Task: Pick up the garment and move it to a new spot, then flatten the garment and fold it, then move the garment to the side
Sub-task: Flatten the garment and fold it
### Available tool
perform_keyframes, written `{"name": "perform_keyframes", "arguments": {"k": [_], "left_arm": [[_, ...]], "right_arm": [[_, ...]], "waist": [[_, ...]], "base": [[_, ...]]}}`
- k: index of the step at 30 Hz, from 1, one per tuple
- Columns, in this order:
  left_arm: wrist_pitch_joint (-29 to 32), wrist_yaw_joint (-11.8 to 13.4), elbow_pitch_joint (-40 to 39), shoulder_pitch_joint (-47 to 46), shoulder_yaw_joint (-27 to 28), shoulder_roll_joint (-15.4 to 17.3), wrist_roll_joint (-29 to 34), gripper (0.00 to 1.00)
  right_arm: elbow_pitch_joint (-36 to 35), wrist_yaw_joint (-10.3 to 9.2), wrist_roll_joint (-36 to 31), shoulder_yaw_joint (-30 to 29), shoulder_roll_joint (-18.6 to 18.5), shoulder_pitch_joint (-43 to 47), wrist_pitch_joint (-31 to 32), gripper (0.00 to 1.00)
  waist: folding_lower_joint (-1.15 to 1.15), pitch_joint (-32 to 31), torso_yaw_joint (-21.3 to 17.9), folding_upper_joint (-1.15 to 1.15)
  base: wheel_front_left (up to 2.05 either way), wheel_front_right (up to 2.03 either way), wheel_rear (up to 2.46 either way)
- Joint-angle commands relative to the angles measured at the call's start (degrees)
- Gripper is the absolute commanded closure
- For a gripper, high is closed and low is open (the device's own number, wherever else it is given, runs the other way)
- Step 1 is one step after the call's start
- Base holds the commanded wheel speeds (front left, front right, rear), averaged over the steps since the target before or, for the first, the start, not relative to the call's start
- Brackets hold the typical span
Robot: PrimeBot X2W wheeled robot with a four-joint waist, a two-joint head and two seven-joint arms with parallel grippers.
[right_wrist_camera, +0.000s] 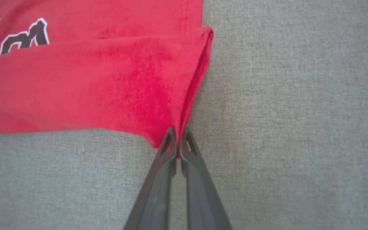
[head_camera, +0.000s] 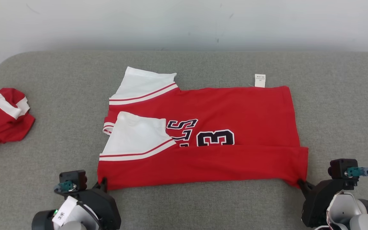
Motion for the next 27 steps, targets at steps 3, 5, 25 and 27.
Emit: {"name": "perform_keyframes", "arguments": {"k": [3,5,25,27], "left_arm": [[0.61,0.77,-1.16,2.05,0.61,1.09,-1.21,1.0],[0.78,1.21,-2.19,3.13,1.2,1.58,-1.77,1.0],[5.73,7.66,-17.24,15.56,1.31,8.19,-3.15,1.0],[6.07,8.02,-18.01,16.4,1.26,8.56,-3.28,1.0]], "right_arm": [[-3.03,-0.04,1.04,-0.67,-0.2,2.44,2.48,1.0],[-4.96,-0.04,1.54,-0.91,-0.2,3.86,4.17,1.0],[-20.65,-0.04,2.52,-0.77,-0.2,16.31,16.99,1.0],[-21.36,-0.04,3.18,-0.91,-0.2,17.25,17.12,1.0]], "waist": [[0.0,-1.21,-0.09,0.0],[0.0,-1.81,-0.26,0.0],[0.0,-3.91,-0.76,0.0],[0.0,-4.06,-0.77,0.0]], "base": [[0.0,0.0,0.0],[0.0,0.0,0.0],[0.0,0.0,0.0],[0.0,0.0,0.0]]}}
